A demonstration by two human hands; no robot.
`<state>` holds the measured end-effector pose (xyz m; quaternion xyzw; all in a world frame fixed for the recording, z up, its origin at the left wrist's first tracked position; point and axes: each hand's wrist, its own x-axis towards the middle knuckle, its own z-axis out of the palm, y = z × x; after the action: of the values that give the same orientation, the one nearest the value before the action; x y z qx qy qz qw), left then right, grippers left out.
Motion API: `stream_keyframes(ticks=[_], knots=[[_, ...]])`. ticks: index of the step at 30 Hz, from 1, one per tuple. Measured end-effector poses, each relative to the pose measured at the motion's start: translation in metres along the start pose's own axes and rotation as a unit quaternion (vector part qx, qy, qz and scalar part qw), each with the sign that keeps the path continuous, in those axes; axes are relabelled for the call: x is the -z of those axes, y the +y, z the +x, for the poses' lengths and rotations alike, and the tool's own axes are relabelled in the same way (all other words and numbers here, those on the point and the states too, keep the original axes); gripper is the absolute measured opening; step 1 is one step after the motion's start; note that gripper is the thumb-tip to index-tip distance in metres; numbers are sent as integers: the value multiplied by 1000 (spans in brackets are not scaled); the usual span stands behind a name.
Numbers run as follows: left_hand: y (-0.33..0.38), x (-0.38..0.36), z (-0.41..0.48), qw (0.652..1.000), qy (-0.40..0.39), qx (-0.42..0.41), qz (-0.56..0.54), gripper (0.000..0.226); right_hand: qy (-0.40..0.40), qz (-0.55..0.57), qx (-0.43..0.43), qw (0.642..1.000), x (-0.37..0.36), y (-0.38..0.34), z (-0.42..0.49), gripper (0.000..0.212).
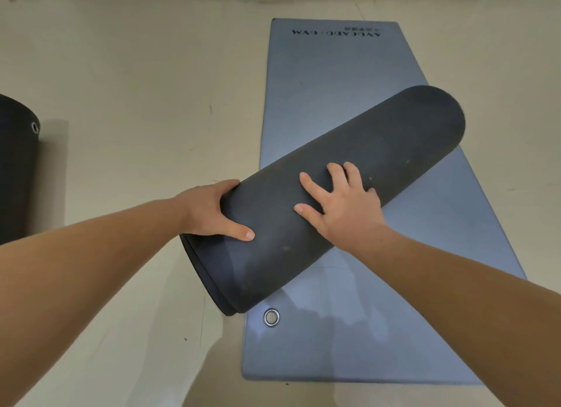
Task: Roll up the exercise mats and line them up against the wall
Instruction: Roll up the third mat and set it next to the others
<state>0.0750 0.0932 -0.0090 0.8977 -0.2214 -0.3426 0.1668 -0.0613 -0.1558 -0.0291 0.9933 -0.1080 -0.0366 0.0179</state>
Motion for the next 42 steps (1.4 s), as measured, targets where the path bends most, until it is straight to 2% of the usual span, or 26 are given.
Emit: stream_keyframes(ticks=[2,4,6,8,10,12,14,16,19,21,25,27,29,33,37,40,42], knots=[[1,3,-8,1000,4,20,-19,118,10,48,-20,999,5,-2,-4,68],[9,2,-16,1000,15,20,3,122,26,145,-92,985,0,4,-26,77],[23,-2,-25,998,23,7,63,124,-4,306,-177,936,-7,15,-56,91],[37,-9,-33,992,36,-11,120,125,-45,442,-195,874,-11,20,-72,105],[48,-15,-39,989,41,-12,144,122,-56,504,-178,843,-12,21,-75,117],[52,-23,-46,988,39,-9,146,118,-61,533,-166,827,-7,20,-67,123],[54,-28,-51,993,36,17,107,117,-80,529,-143,833,4,25,-54,123],[52,-34,-57,997,34,47,55,114,-94,501,-115,853,15,32,-42,118],[43,-36,-66,995,28,87,-37,112,-103,479,-71,869,19,18,-33,99],[31,-36,-71,989,22,107,-97,111,-109,453,-59,883,18,0,-33,86],[4,-39,-82,971,8,127,-201,107,-97,395,-34,913,20,-21,-31,74],[-12,-40,-87,959,-5,132,-251,98,-78,372,-2,925,18,-25,-28,67],[-27,-36,-92,953,-18,139,-269,100,-62,335,33,940,16,-33,-27,62],[-49,-9,-90,978,-8,135,-161,118,-64,258,81,961,17,-53,-20,63],[-42,25,-91,999,28,33,26,80,-91,219,124,963,26,-72,-6,68],[-37,33,-110,991,36,-50,122,77,-122,241,180,946,32,-94,4,68],[-43,27,-130,980,33,-113,159,80,-120,206,178,955,32,-118,10,66]])
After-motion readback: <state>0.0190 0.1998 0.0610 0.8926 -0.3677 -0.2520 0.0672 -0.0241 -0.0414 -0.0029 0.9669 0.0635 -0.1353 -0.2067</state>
